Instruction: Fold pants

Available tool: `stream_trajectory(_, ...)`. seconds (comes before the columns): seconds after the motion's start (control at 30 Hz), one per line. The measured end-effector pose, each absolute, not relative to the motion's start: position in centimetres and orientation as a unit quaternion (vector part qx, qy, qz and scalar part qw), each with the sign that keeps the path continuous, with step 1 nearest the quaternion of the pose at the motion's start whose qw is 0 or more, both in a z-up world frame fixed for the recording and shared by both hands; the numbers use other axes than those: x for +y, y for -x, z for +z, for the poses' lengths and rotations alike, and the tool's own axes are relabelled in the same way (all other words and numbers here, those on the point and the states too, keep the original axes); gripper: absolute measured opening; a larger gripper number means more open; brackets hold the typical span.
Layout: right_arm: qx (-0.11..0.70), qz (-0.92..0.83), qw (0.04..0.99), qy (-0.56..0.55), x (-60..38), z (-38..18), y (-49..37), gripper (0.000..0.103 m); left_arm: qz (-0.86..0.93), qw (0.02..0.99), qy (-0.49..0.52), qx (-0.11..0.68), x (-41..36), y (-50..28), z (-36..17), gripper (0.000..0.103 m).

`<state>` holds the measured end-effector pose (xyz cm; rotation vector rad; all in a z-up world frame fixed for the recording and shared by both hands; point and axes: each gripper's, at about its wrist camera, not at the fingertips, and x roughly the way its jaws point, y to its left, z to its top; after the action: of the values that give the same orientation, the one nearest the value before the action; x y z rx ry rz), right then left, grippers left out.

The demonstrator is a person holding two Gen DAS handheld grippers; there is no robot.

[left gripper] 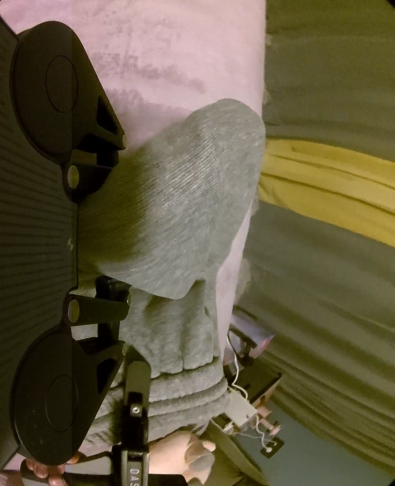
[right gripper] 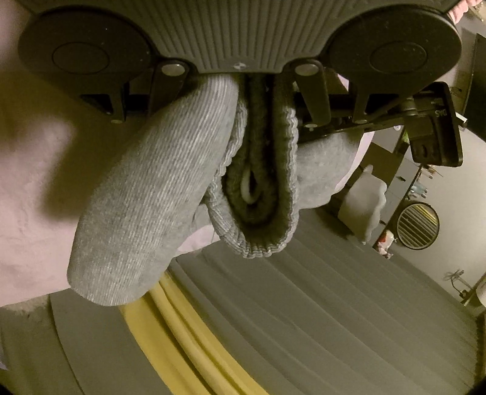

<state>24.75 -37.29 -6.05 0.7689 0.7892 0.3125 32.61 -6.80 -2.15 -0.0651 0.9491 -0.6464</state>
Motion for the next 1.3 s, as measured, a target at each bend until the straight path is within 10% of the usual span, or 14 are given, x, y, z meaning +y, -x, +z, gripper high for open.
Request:
stream_trajectory(0.17, 0.374, 0.137, 0.847, -0.351, -37.2, -6.7, -26.3, 0.055, -0.294, 0.840, 0.034, 0.454, -6.8, -33.8, -2.9, 0.039)
stream_trajectory(0.33, 0.426, -0.007, 0.871, -0.244, -37.8, -7.2, -26.8, 0.093, -0.207, 0.856, -0.058, 0.470, -6.9, -33.4, -4.5, 0.083)
stream_trajectory(0.43, 0.424, -0.031, 0.870, -0.251, -38.7, -7.1, -24.3, 0.098, -0.185, 0.872, -0.079, 0.447, -6.3, -30.9, -3.8, 0.086)
stream_trajectory(1.3, 0.439, -0.059, 0.880, -0.173, -32.5, -10.0, -18.6, 0.099, -0.144, 0.874, -0.052, 0.462, -4.8, -25.7, -5.2, 0.101)
